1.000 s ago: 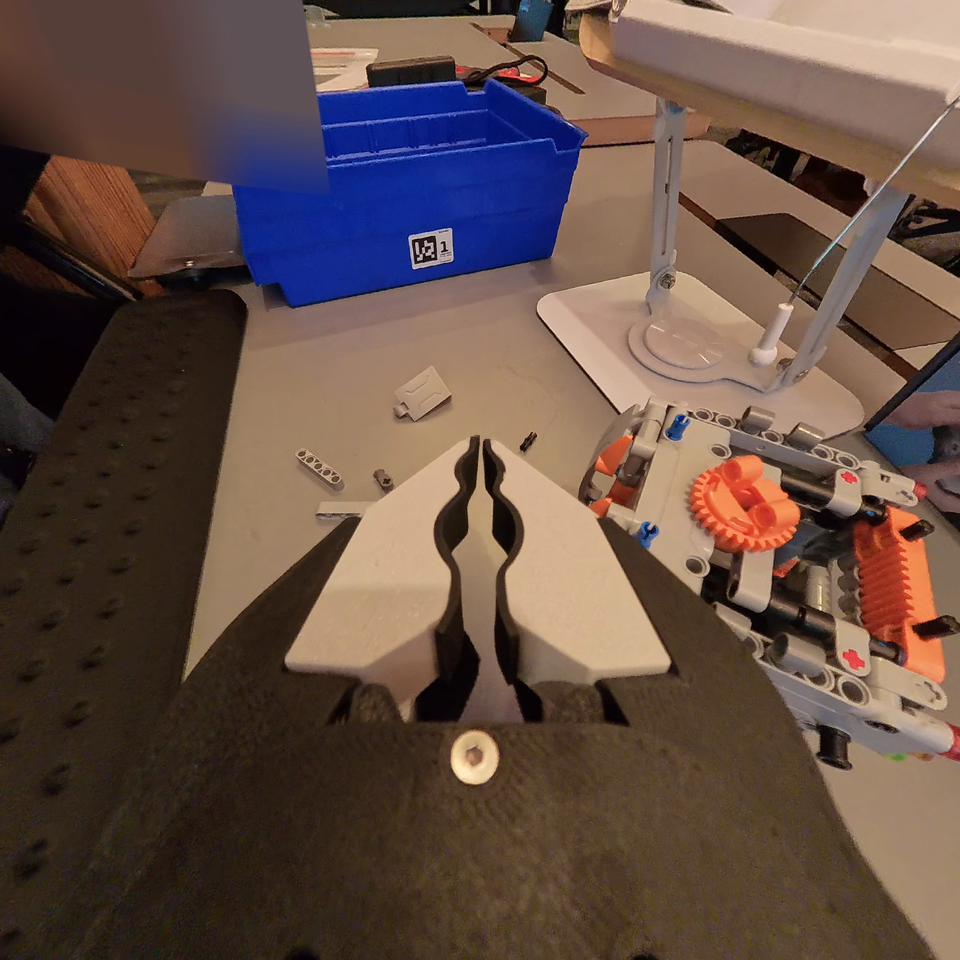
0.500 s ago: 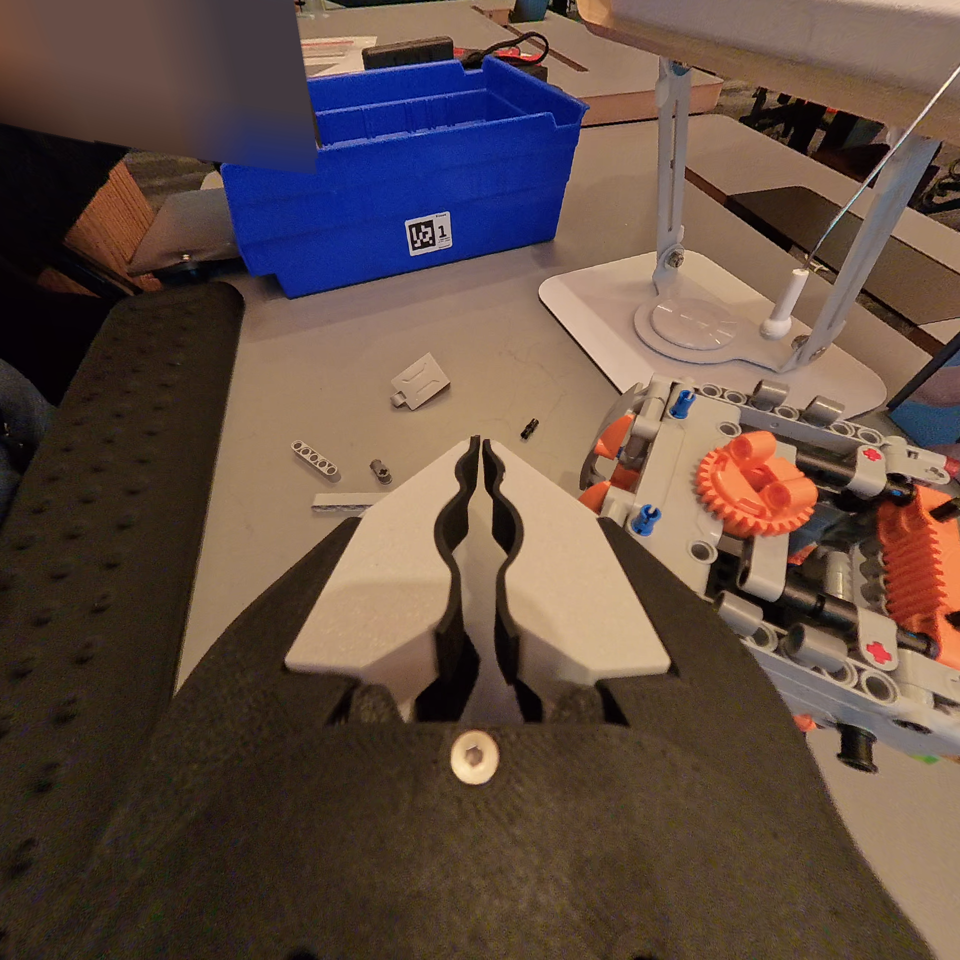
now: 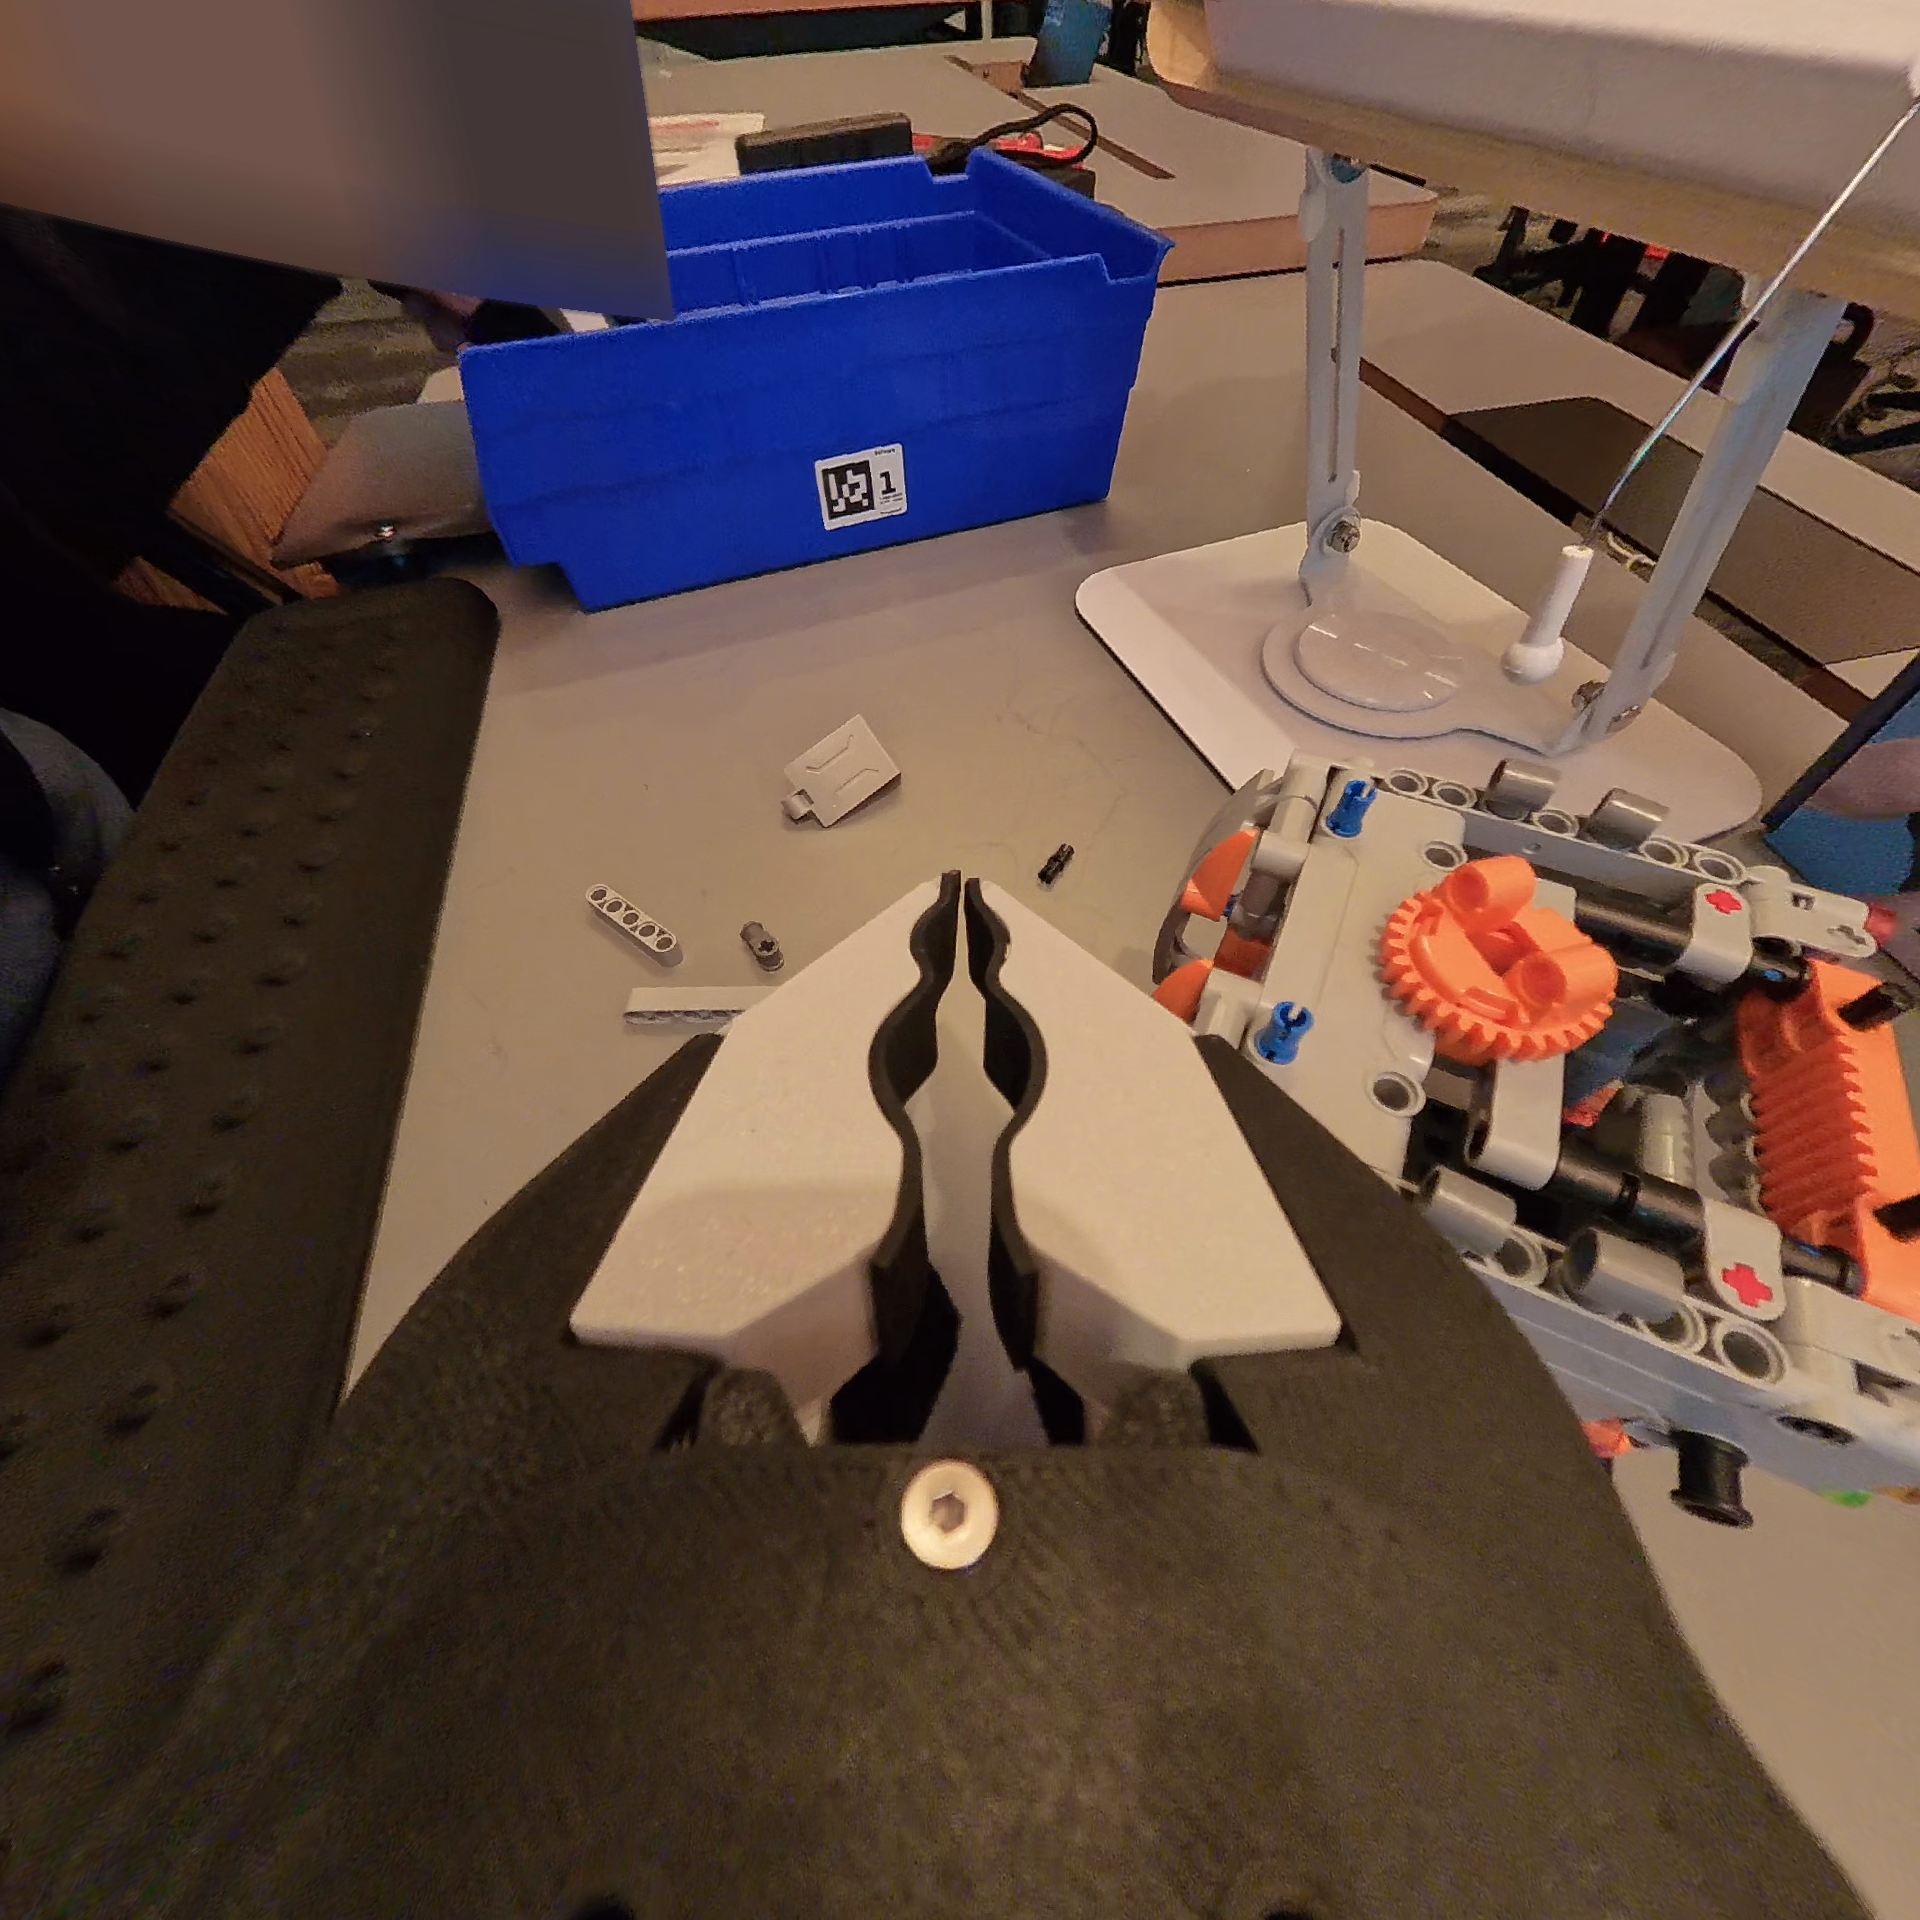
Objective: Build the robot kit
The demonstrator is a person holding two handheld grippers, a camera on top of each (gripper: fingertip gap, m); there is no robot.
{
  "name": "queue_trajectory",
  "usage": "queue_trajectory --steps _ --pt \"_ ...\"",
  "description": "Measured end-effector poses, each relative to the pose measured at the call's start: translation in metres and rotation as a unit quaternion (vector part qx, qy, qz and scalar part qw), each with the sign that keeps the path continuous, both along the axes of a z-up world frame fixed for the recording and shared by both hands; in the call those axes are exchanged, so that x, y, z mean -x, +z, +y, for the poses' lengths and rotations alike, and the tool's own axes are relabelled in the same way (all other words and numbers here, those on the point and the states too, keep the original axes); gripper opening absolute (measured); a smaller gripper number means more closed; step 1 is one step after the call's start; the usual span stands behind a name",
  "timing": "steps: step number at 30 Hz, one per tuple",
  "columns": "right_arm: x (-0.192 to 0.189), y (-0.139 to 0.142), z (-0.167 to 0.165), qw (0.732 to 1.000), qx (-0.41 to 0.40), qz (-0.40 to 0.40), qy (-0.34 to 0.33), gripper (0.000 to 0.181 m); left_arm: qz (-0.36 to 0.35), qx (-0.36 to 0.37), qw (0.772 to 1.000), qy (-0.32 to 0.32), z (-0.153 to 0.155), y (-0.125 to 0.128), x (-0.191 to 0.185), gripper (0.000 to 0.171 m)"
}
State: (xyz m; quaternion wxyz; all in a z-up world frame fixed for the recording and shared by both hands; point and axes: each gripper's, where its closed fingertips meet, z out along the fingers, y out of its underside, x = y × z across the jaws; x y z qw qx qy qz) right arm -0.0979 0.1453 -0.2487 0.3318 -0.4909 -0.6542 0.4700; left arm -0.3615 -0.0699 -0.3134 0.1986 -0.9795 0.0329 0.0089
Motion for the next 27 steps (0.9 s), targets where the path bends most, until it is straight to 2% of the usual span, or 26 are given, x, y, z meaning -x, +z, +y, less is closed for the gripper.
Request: queue_trajectory --steps 5,9,13,15,18,22,27 --pt "0.0 0.001 -0.001 1.0 0.004 0.004 0.003 0.0 0.001 -0.002 1.0 -0.007 -0.008 0.018 -0.004 0.008" --pt "0.001 0.0 -0.002 1.0 0.006 0.006 0.004 0.0 0.018 0.003 1.0 -0.017 -0.003 0.036 -0.001 0.007" --pt "0.0 0.001 -0.003 1.0 0.007 0.008 0.009 0.0 0.046 0.009 0.998 -0.049 0.02 0.076 0.002 0.007" --pt "0.0 0.002 -0.003 1.0 0.012 0.012 0.01 0.0 0.082 0.024 0.995 -0.058 0.032 0.098 0.014 0.006" --pt "-0.001 0.003 -0.003 1.0 0.021 0.016 0.011 0.0 0.105 0.064 0.987 -0.101 0.043 0.116 0.023 0.005" --pt "-0.001 0.004 -0.008 0.999 0.026 0.019 0.02 0.0 0.161 0.133 0.969 -0.131 0.038 0.115 0.044 0.003" --pt "-0.002 0.009 -0.009 0.999 0.022 0.027 0.021 0.0 0.177 0.142 0.963 -0.144 0.009 0.083 0.053 0.0"
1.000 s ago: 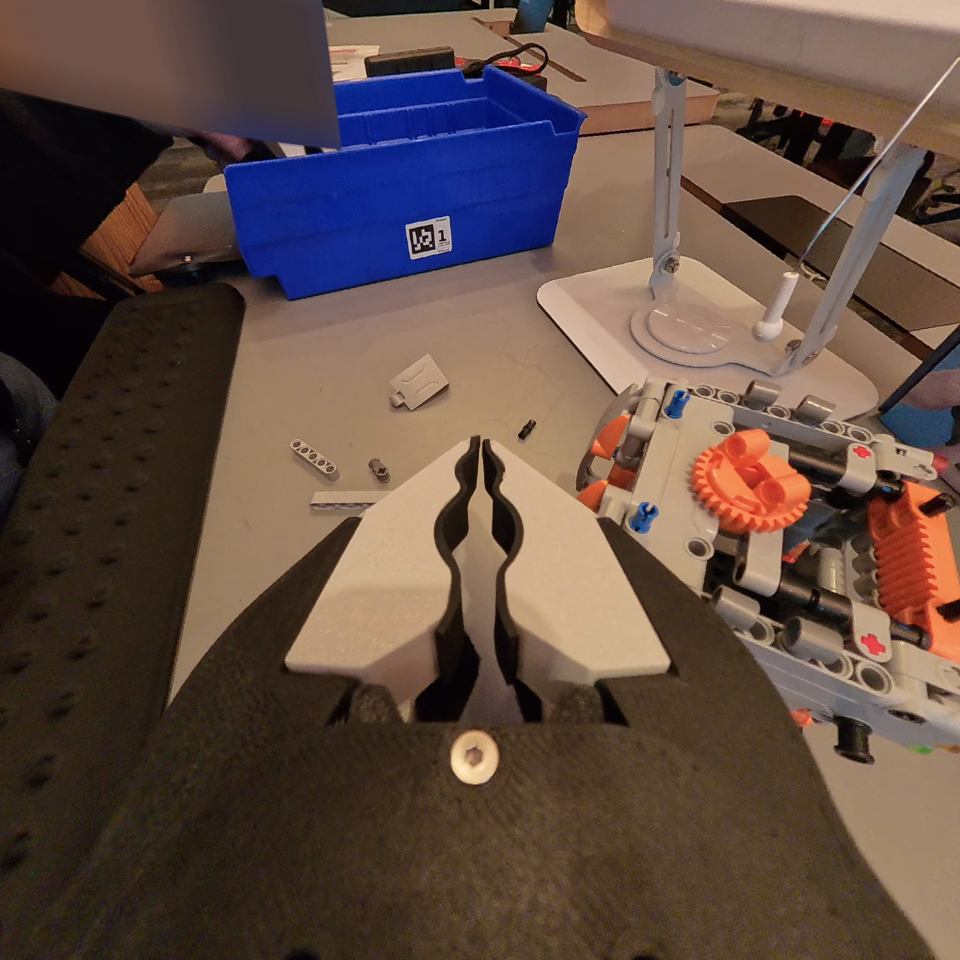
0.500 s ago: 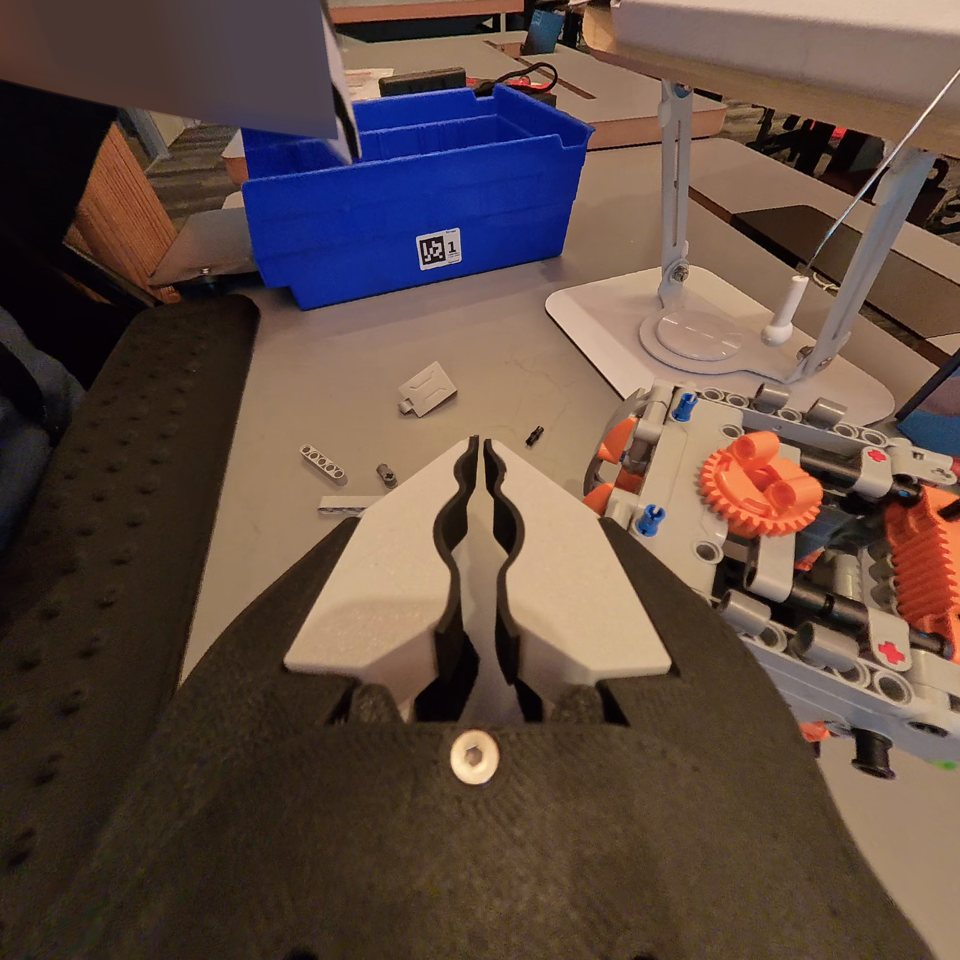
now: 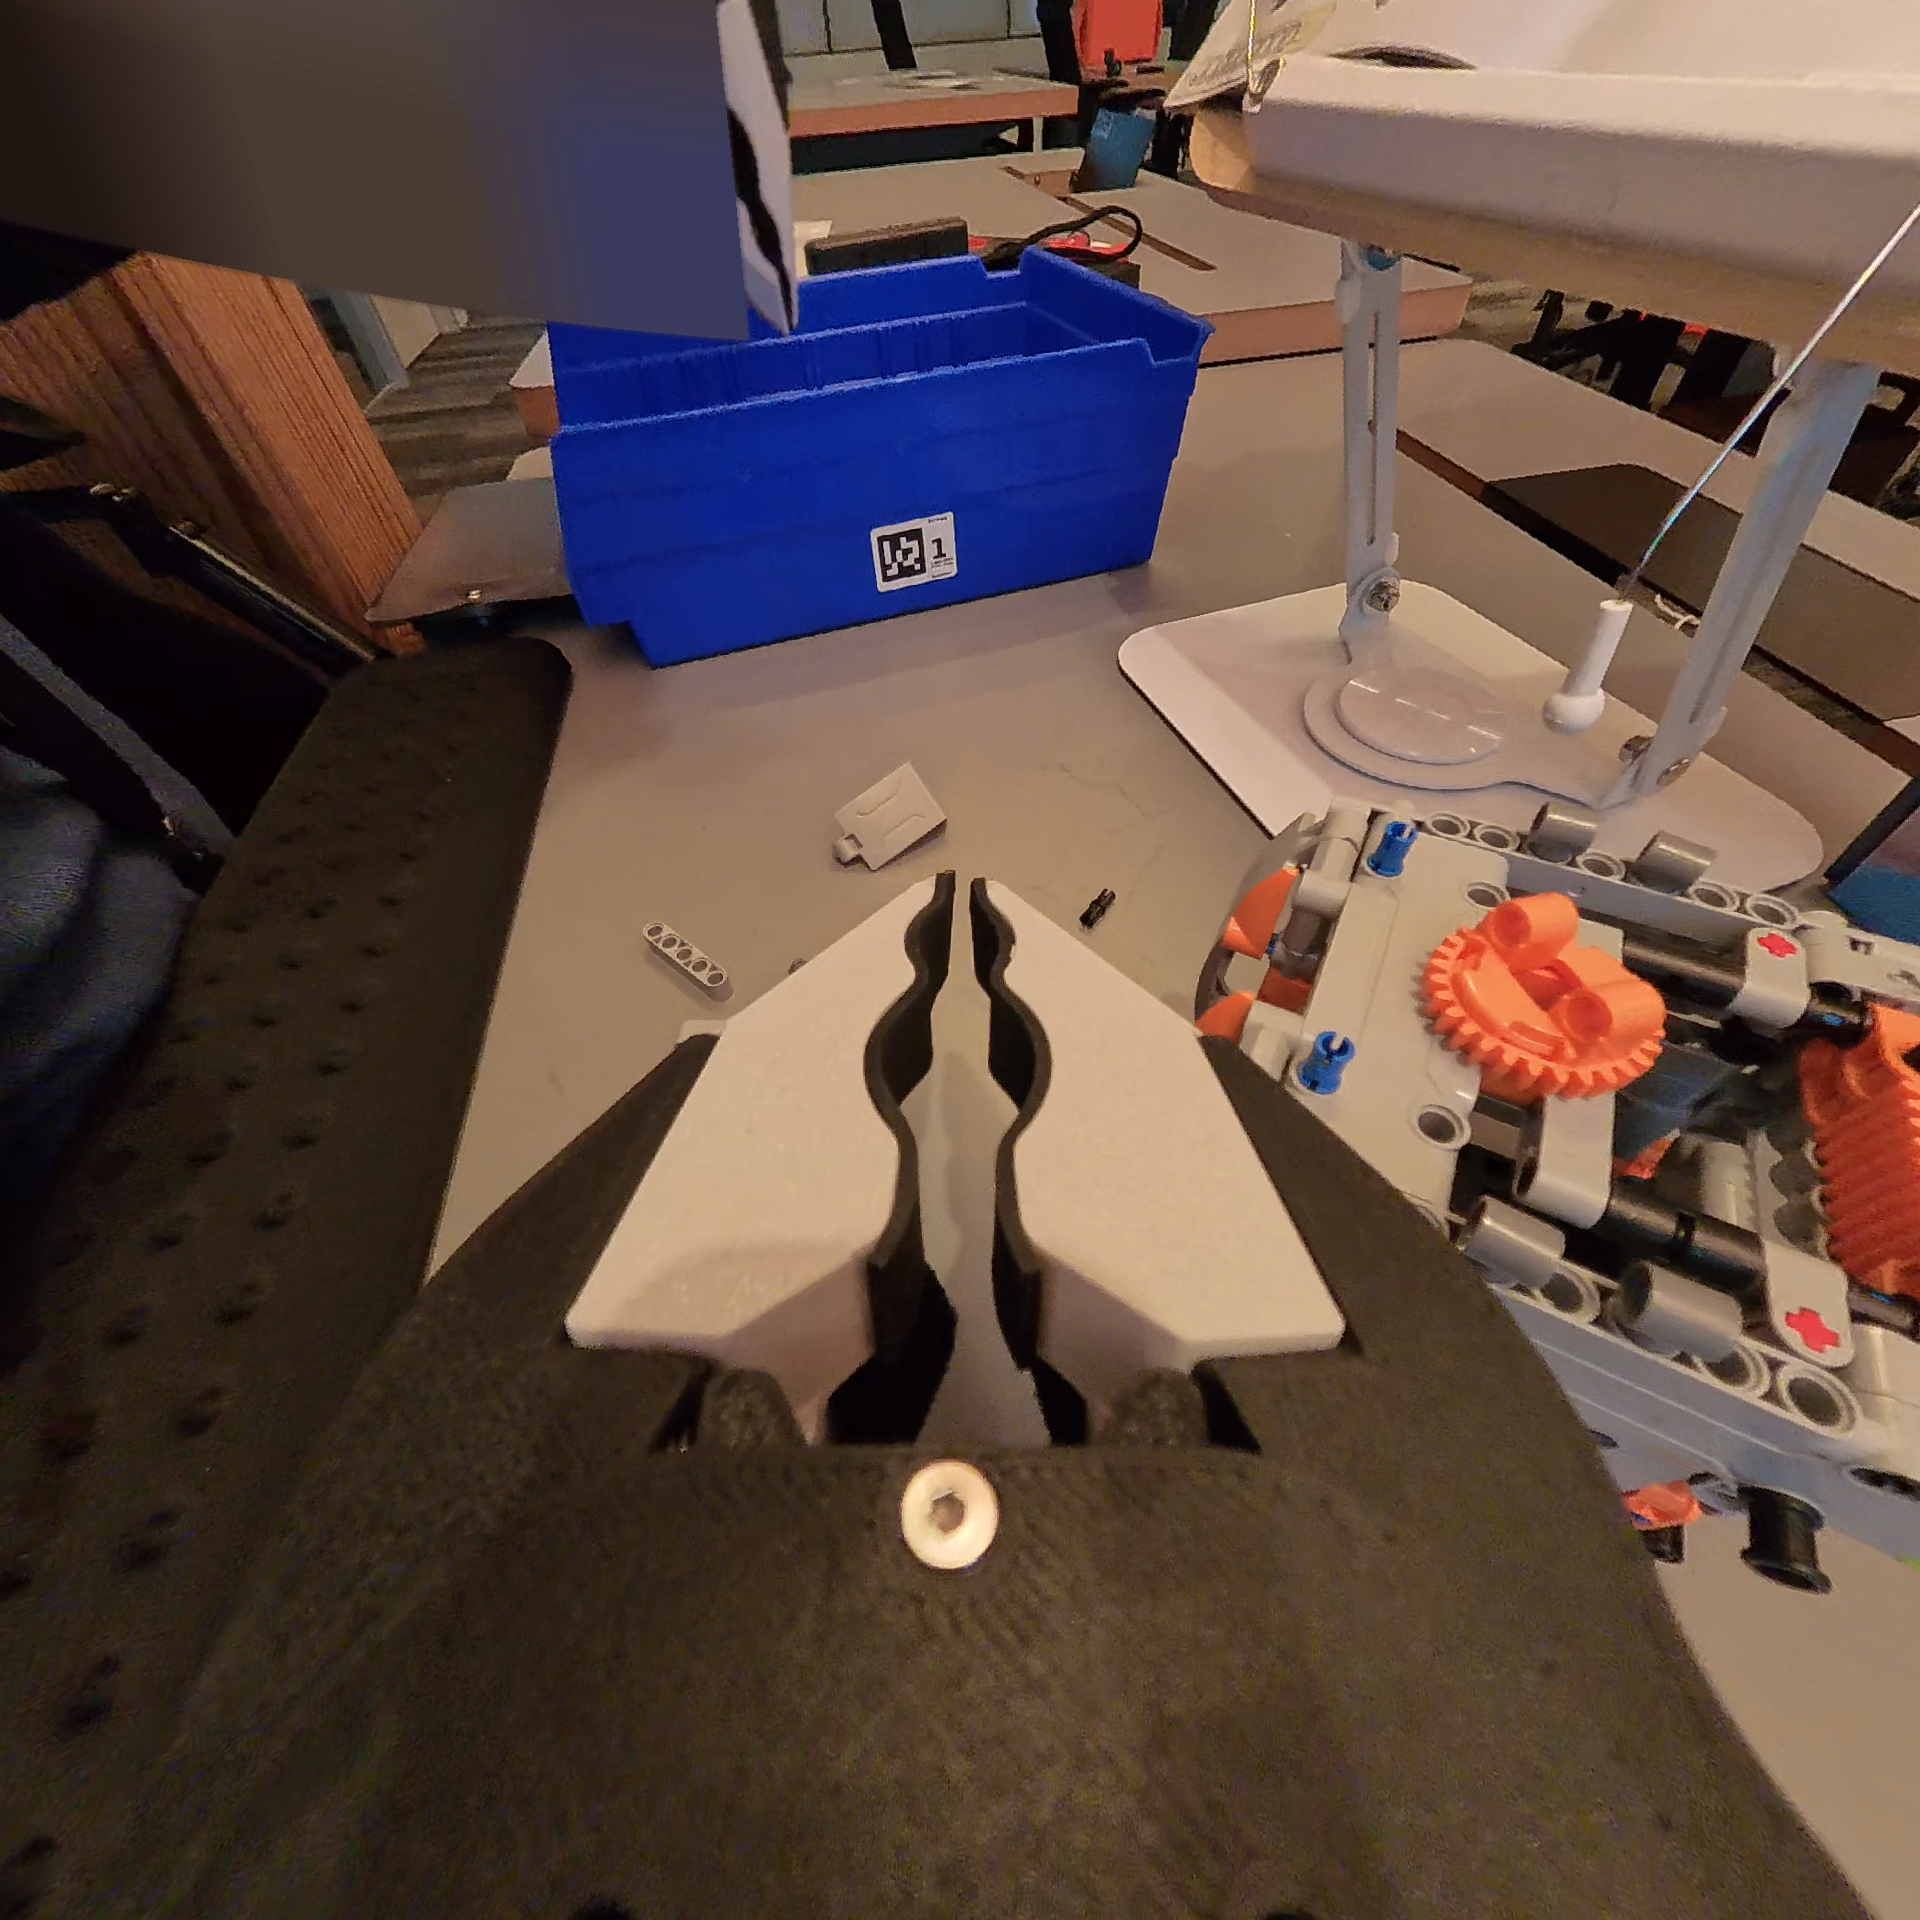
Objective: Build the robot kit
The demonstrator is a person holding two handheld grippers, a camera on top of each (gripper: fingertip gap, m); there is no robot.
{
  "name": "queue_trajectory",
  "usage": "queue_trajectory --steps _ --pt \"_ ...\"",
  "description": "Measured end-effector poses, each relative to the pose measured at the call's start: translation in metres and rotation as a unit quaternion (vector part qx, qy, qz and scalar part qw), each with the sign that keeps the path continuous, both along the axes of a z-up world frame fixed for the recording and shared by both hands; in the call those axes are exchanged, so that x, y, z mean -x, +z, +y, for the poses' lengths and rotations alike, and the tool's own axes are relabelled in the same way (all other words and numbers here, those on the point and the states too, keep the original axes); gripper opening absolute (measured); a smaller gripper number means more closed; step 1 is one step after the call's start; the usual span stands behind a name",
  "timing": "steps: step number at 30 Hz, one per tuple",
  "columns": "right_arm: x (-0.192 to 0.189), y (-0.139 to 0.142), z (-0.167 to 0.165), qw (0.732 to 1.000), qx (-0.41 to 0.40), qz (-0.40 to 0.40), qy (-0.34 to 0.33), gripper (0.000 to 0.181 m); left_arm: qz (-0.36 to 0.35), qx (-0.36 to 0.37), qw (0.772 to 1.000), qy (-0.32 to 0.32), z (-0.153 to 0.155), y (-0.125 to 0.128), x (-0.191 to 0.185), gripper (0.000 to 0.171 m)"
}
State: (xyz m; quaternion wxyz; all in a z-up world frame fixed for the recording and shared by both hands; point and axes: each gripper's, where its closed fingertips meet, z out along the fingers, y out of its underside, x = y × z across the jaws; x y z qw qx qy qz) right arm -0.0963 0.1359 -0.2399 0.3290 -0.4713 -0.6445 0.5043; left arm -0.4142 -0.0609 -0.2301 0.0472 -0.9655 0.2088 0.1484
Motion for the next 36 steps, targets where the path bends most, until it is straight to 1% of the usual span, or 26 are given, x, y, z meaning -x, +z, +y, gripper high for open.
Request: queue_trajectory --steps 2,5,7,9,10,12,13,14,16,18,20,21,23,25,28,30,32,33,35,36 --pt "0.0 -0.001 0.0 1.0 0.001 -0.002 0.0 0.0 -0.01 -0.013 1.0 0.012 -0.012 -0.013 0.004 0.0" --pt "0.0 0.0 0.002 1.0 -0.007 -0.001 -0.003 0.0 -0.047 -0.022 0.998 0.043 -0.033 -0.031 0.004 0.0" --pt "-0.001 -0.002 0.005 1.0 -0.007 -0.005 -0.009 0.001 -0.071 -0.026 0.995 0.066 -0.041 -0.042 0.005 0.002" --pt "-0.001 -0.003 0.007 1.0 -0.003 -0.006 -0.011 0.001 -0.082 -0.019 0.994 0.068 -0.048 -0.05 0.006 0.003" --pt "-0.001 -0.003 0.007 1.0 -0.001 -0.007 -0.012 0.001 -0.087 -0.01 0.994 0.072 -0.053 -0.053 0.007 0.003" --pt "0.0 -0.005 0.008 1.0 -0.002 -0.009 -0.012 0.001 -0.108 0.032 0.99 0.08 -0.069 -0.062 0.003 0.007" --pt "0.0 -0.005 0.008 1.0 -0.003 -0.009 -0.012 0.001 -0.1 0.04 0.991 0.076 -0.073 -0.064 0.006 0.006" --pt "0.0 -0.005 0.008 1.0 -0.003 -0.009 -0.012 0.001 -0.111 0.054 0.99 0.072 -0.077 -0.066 0.001 0.005" --pt "0.0 -0.005 0.007 1.0 -0.001 -0.009 -0.011 0.001 -0.106 0.075 0.989 0.066 -0.084 -0.064 -0.001 0.003" --pt "0.0 -0.005 0.007 1.0 -0.001 -0.009 -0.01 0.002 -0.112 0.112 0.986 0.046 -0.094 -0.061 -0.01 0.002" --pt "0.0 -0.004 0.006 1.0 -0.001 -0.008 -0.009 0.002 -0.082 0.139 0.986 0.044 -0.097 -0.065 -0.004 0.0" --pt "-0.001 -0.004 0.006 1.0 -0.002 -0.008 -0.008 0.002 -0.083 0.16 0.983 0.044 -0.1 -0.069 -0.005 0.001" --pt "-0.001 -0.003 0.005 1.0 -0.003 -0.006 -0.007 0.001 -0.055 0.193 0.979 0.036 -0.104 -0.079 0.0 0.001" --pt "-0.002 -0.002 0.006 1.0 -0.002 -0.005 -0.007 0.001 -0.047 0.221 0.974 0.031 -0.109 -0.086 -0.002 0.002" --pt "-0.001 -0.003 0.006 1.0 0.0 -0.006 -0.007 0.002 -0.019 0.238 0.971 0.027 -0.108 -0.092 0.005 0.0" --pt "-0.001 -0.003 0.006 1.0 -0.001 -0.007 -0.007 0.002 -0.021 0.227 0.973 0.03 -0.101 -0.093 0.007 0.0" --pt "-0.001 -0.004 0.006 1.0 -0.001 -0.007 -0.007 0.002 0.01 0.185 0.983 0.014 -0.082 -0.089 0.018 0.0" --pt "-0.001 -0.004 0.007 1.0 0.0 -0.007 -0.008 0.002 0.006 0.165 0.986 0.016 -0.074 -0.085 0.019 0.0" --pt "-0.001 -0.004 0.007 1.0 0.001 -0.007 -0.008 0.002 -0.025 0.141 0.989 0.018 -0.065 -0.076 0.016 0.003" --pt "-0.001 -0.004 0.007 1.0 0.002 -0.007 -0.008 0.002 -0.026 0.131 0.991 0.019 -0.062 -0.07 0.02 0.003"
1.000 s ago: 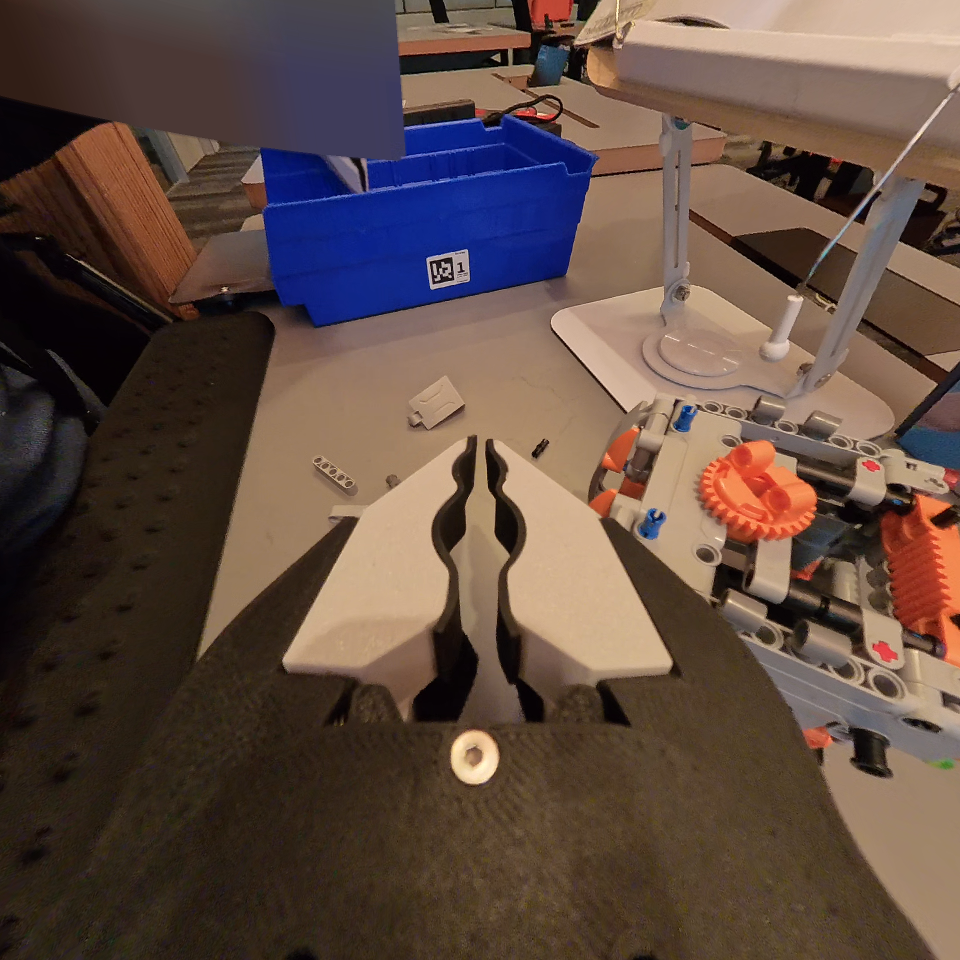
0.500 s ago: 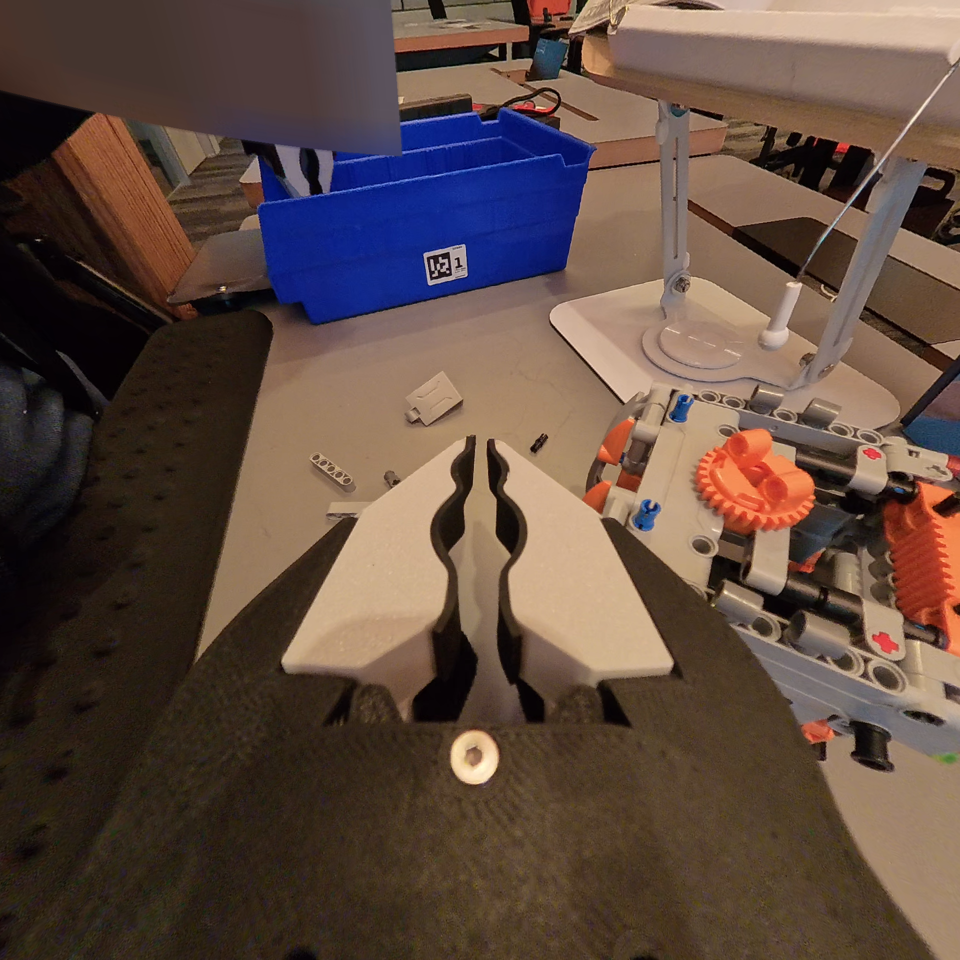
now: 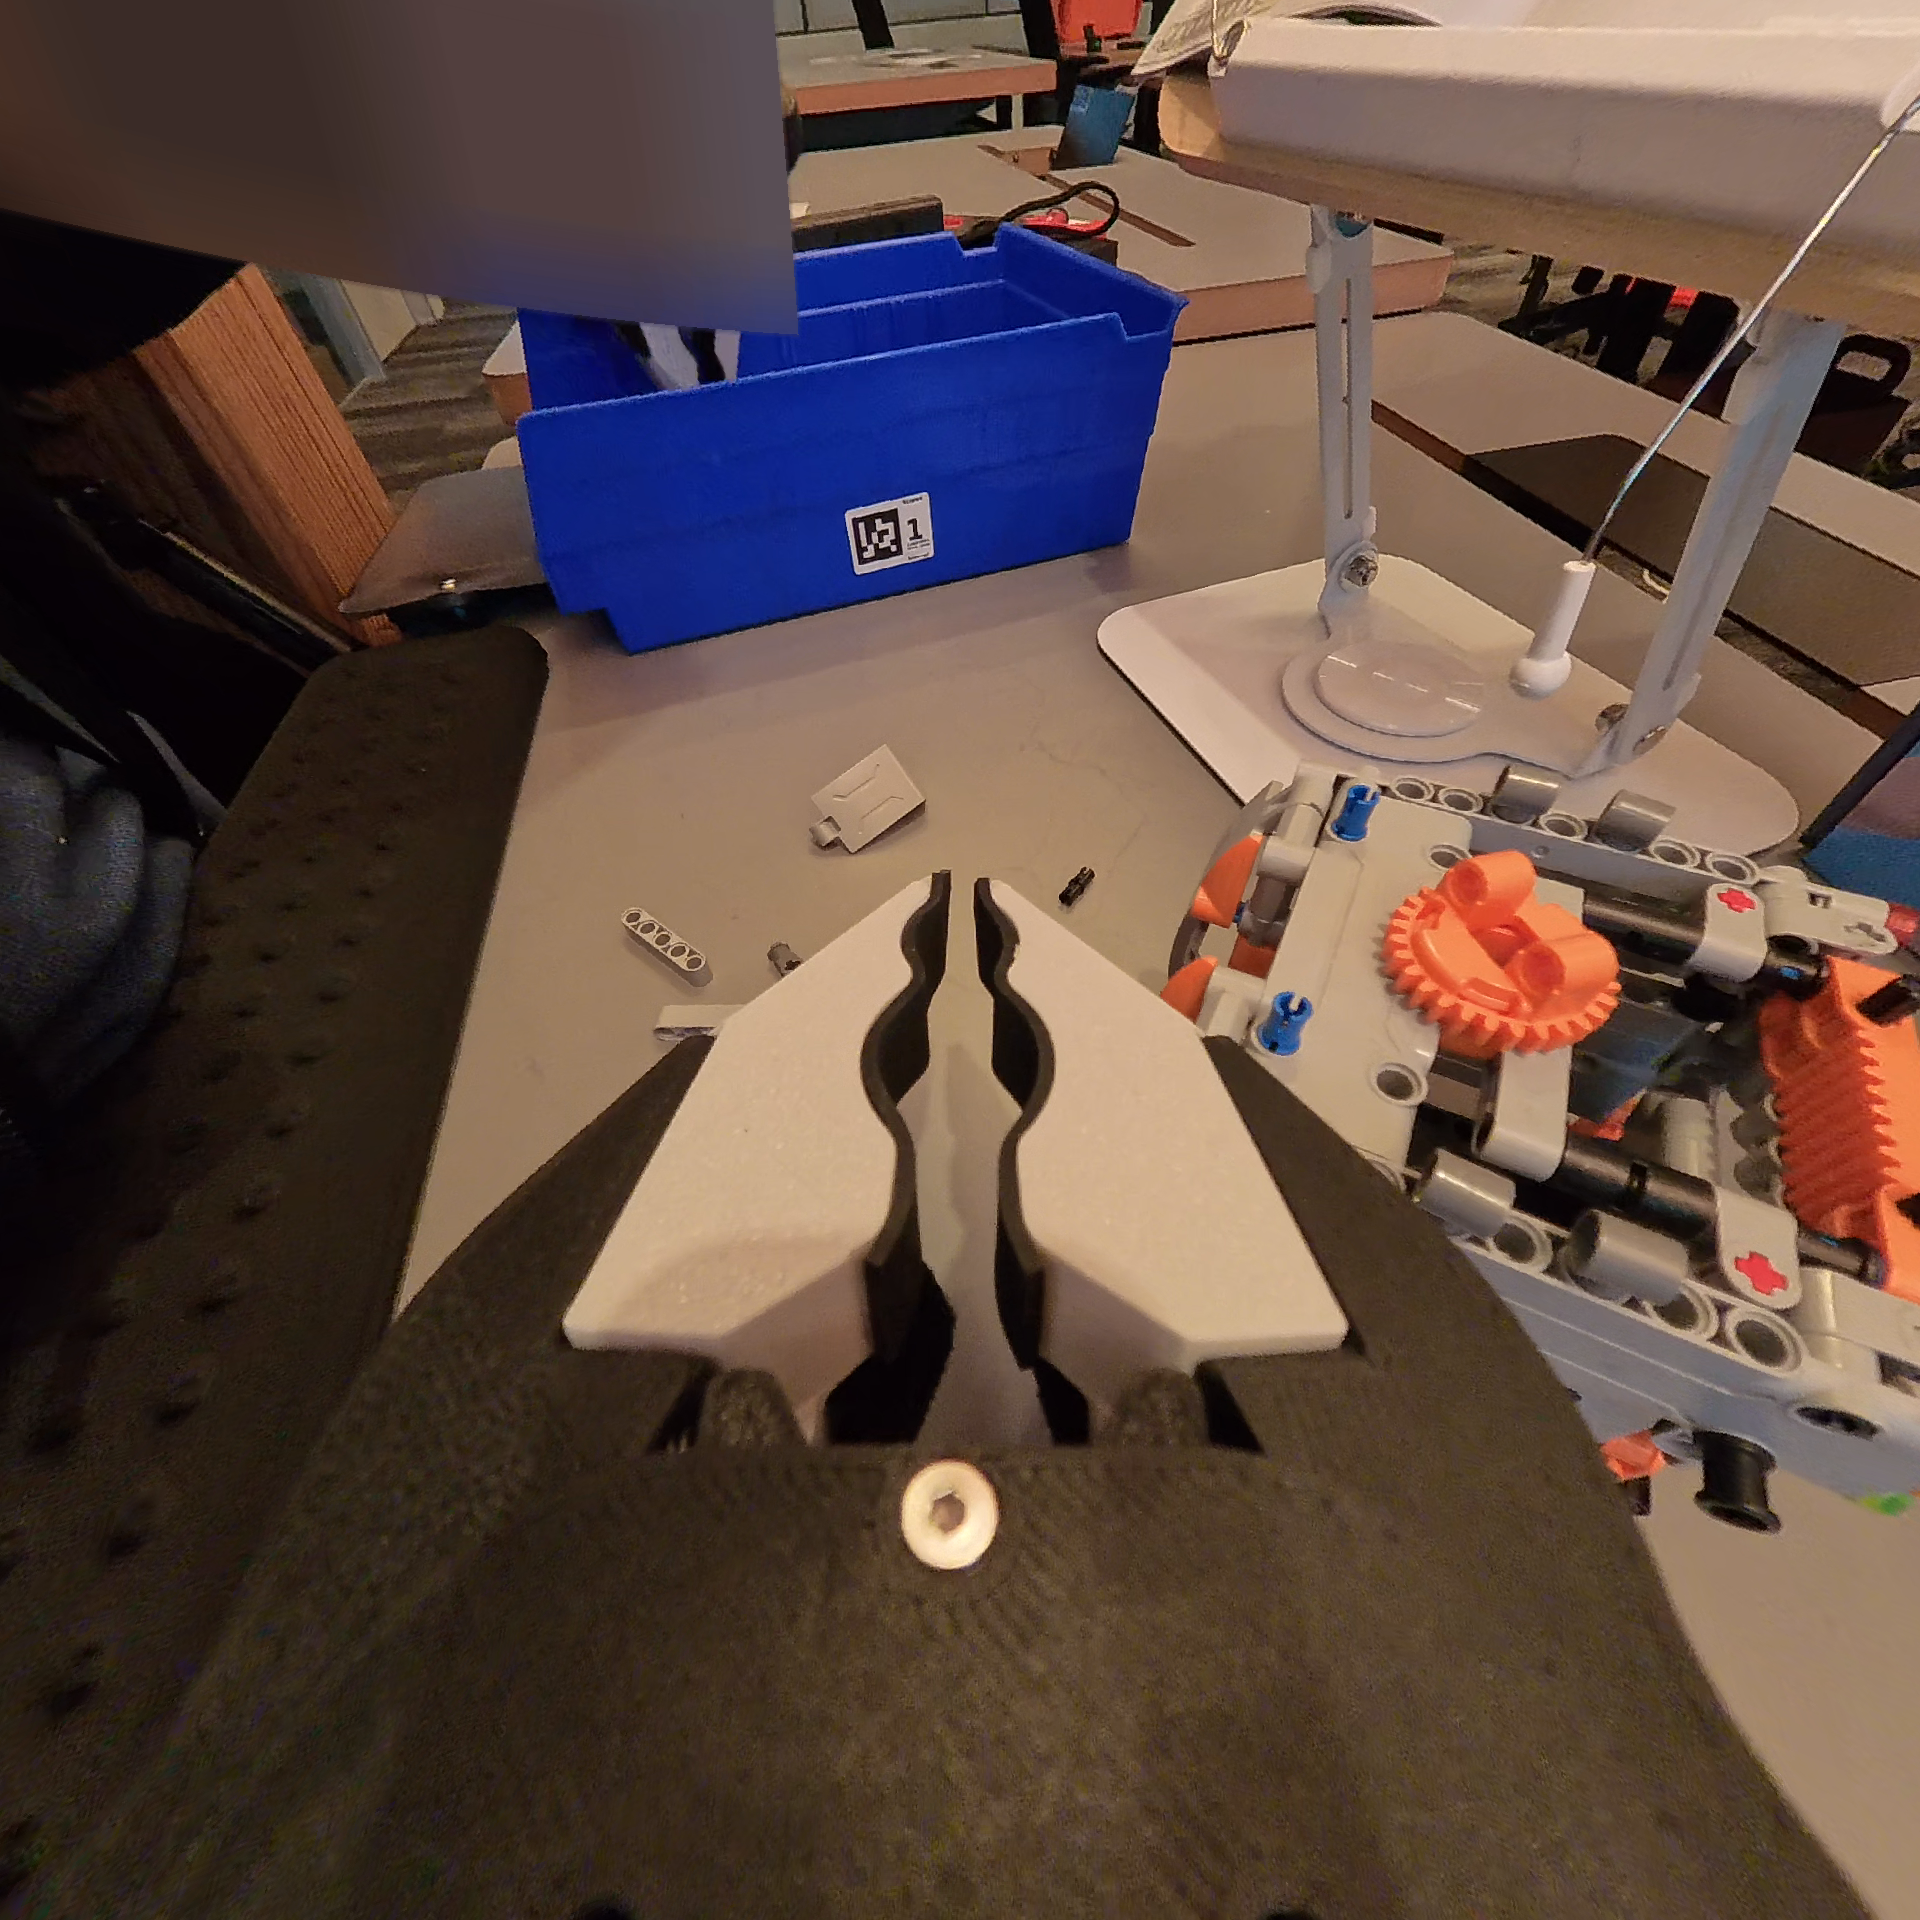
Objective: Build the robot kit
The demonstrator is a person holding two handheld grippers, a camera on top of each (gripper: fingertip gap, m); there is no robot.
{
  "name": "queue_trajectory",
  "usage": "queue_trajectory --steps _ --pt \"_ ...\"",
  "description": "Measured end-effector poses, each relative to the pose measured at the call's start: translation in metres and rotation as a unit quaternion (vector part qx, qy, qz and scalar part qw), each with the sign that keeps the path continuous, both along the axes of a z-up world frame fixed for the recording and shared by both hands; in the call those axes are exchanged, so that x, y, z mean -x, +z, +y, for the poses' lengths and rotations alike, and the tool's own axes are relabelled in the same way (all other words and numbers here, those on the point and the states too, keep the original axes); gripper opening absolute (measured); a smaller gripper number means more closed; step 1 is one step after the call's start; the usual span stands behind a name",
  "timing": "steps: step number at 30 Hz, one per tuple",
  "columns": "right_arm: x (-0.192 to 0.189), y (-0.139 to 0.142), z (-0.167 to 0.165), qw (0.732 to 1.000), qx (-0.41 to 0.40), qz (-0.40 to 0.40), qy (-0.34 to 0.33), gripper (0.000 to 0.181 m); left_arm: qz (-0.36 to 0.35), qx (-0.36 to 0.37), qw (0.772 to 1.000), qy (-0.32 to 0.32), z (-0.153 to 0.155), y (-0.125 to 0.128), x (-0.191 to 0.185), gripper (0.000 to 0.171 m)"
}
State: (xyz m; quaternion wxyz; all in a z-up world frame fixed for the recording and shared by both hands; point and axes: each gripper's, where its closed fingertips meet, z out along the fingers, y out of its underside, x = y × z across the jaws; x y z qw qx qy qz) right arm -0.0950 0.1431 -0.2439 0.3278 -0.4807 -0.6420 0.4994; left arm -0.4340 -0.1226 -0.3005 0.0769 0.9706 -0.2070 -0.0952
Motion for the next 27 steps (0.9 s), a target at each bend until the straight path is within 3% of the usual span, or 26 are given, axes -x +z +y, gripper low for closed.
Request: queue_trajectory --steps 5,10,11,13,19,22,27 --pt "0.0 0.0 0.001 1.0 0.002 0.001 -0.001 0.002 0.003 -0.029 0.999 0.018 0.007 0.019 0.018 0.006" --pt "0.0 0.0 0.001 1.0 0.004 0.001 0.0 0.002 0.006 -0.021 1.0 0.001 0.013 0.002 0.018 0.003" --pt "0.0 0.0 0.0 1.0 0.003 0.001 0.0 0.002 0.002 -0.014 1.0 0.003 0.013 -0.001 0.017 0.012" --pt "0.0 0.0 0.0 1.0 0.003 0.0 0.0 0.002 -0.005 0.007 1.0 0.015 0.008 -0.006 0.016 0.013" --pt "0.0 0.0 0.0 1.0 0.007 0.001 0.004 0.002 -0.105 0.072 0.991 0.029 -0.016 -0.016 -0.018 0.016" --pt "0.0 0.0 -0.001 1.0 0.007 0.0 0.005 0.002 -0.112 0.036 0.993 0.021 -0.007 -0.005 -0.018 0.016" --pt "0.0 0.0 -0.001 1.0 0.009 0.001 0.005 0.002 -0.032 -0.039 0.998 0.033 0.014 0.024 0.026 0.016"
